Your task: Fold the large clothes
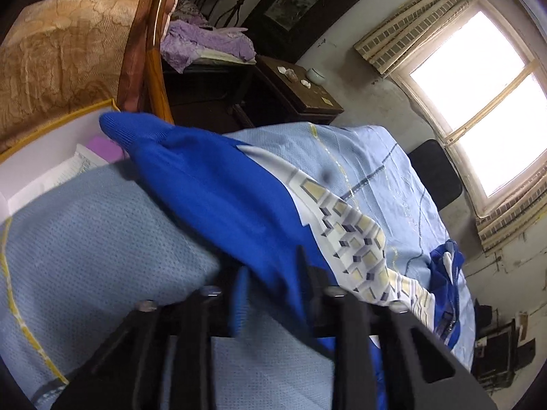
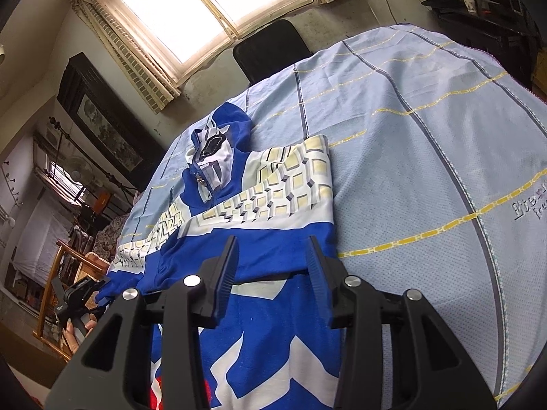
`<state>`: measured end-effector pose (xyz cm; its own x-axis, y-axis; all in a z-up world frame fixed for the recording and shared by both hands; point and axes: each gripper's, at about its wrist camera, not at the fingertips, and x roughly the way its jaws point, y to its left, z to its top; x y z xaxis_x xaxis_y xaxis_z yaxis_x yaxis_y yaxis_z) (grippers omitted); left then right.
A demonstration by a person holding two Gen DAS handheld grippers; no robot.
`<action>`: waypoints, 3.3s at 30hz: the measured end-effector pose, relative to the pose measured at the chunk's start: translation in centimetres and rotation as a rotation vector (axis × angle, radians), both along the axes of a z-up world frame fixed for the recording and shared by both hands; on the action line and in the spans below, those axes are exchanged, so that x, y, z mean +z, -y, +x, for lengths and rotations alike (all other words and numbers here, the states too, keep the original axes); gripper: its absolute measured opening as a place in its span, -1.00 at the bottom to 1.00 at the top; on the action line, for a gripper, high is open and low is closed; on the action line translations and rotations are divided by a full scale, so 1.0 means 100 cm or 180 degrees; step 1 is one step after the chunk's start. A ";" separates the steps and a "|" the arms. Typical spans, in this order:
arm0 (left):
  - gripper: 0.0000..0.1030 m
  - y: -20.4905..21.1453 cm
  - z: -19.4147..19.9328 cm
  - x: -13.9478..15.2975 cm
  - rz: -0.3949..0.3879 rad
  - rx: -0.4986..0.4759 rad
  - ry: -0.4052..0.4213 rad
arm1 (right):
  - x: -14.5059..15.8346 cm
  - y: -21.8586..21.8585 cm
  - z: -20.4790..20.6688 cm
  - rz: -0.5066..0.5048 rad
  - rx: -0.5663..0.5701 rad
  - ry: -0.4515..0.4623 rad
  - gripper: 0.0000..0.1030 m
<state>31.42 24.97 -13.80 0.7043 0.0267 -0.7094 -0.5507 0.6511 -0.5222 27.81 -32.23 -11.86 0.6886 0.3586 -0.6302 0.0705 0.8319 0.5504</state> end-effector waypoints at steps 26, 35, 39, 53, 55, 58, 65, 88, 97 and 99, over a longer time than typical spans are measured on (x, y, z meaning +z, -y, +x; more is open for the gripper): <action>-0.91 0.217 0.026 0.113 0.2531 -0.1474 0.0289 | 0.004 0.012 -0.002 0.0178 -0.0069 0.0025 -0.20; -0.84 0.344 0.042 0.045 0.2693 -0.2492 0.0070 | 0.002 0.013 -0.001 0.0185 -0.0092 0.0001 -0.20; -0.84 0.382 0.044 -0.001 0.2852 -0.2907 -0.0241 | 0.001 0.018 -0.001 0.0220 -0.0128 -0.0015 -0.20; 0.22 0.273 0.004 0.053 0.2461 -0.2360 0.0190 | 0.007 -0.012 -0.002 0.0064 0.0236 0.0129 -0.20; 0.21 0.240 0.009 0.055 0.2340 -0.2099 0.0145 | 0.013 -0.032 -0.003 -0.0090 0.0395 0.0216 -0.19; 0.21 0.196 0.016 0.060 0.2084 -0.1810 0.0134 | 0.024 -0.071 0.000 -0.0369 0.0651 0.0283 -0.16; 0.21 0.109 0.036 0.054 0.1348 -0.1179 0.0250 | 0.054 -0.194 0.010 -0.1415 0.1329 0.0652 0.01; 0.18 0.080 0.045 0.035 0.0928 -0.1223 0.0005 | 0.010 -0.319 0.086 -0.2004 0.1721 0.0657 -0.70; 0.21 0.142 0.040 0.031 0.1534 -0.1770 0.0036 | 0.075 -0.186 0.069 -0.0832 0.0971 0.0513 -0.74; 0.21 0.153 0.039 0.026 0.1556 -0.1916 0.0007 | 0.075 -0.148 0.065 -0.0519 0.0810 0.0360 -0.74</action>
<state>35.32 9.71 -11.23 0.6981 -0.0515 -0.7142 -0.0283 0.9947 -0.0993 34.35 -17.43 -4.35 0.6588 0.4288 -0.6182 -0.2050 0.8929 0.4008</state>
